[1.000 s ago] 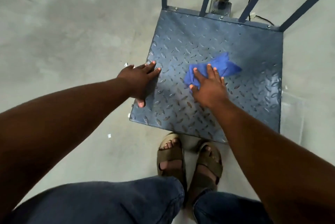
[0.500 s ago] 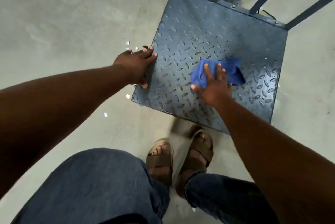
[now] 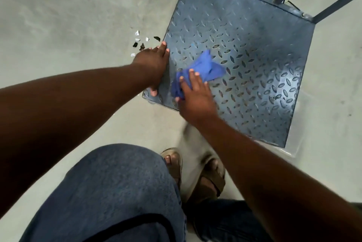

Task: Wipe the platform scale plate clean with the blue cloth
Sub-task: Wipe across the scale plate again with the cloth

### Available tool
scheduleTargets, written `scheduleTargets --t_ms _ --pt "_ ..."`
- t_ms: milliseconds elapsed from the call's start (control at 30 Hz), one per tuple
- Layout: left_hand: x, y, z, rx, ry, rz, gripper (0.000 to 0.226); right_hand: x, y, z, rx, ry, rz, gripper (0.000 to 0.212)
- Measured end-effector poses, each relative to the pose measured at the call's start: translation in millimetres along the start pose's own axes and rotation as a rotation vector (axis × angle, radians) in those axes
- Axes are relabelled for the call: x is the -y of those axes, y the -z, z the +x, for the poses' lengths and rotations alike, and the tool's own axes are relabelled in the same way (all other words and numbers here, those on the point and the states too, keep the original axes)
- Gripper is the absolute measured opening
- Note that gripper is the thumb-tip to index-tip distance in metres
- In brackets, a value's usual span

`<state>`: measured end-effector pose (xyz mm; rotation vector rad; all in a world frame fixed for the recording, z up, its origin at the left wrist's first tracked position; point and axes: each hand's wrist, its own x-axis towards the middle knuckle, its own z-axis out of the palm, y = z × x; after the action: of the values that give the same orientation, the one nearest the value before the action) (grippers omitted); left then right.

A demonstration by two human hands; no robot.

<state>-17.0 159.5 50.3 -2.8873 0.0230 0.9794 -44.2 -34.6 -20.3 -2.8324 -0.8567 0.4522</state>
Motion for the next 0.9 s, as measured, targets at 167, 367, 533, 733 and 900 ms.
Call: scheduleTargets --t_ms 167,367,533,733,900 --pt "-2 -14 7 -0.064 0.053 0.025 0.127 35 -14 -33 -0.037 0.231 0.176 0.055" --pt "-4 -9 8 0.01 0.052 0.028 0.16 -76 20 -36 -0.227 -0.173 0.163 0.036" --pt "-2 -12 8 0.0 0.038 0.044 0.162 -66 14 -32 -0.252 -0.419 0.156 0.063" --pt "-13 -6 4 0.017 0.093 0.007 0.161 17 -16 -35 -0.124 0.015 0.225 0.083" --pt "-10 -7 5 0.015 0.093 0.029 0.163 -93 -13 -66 -0.247 -0.4 0.124 0.07"
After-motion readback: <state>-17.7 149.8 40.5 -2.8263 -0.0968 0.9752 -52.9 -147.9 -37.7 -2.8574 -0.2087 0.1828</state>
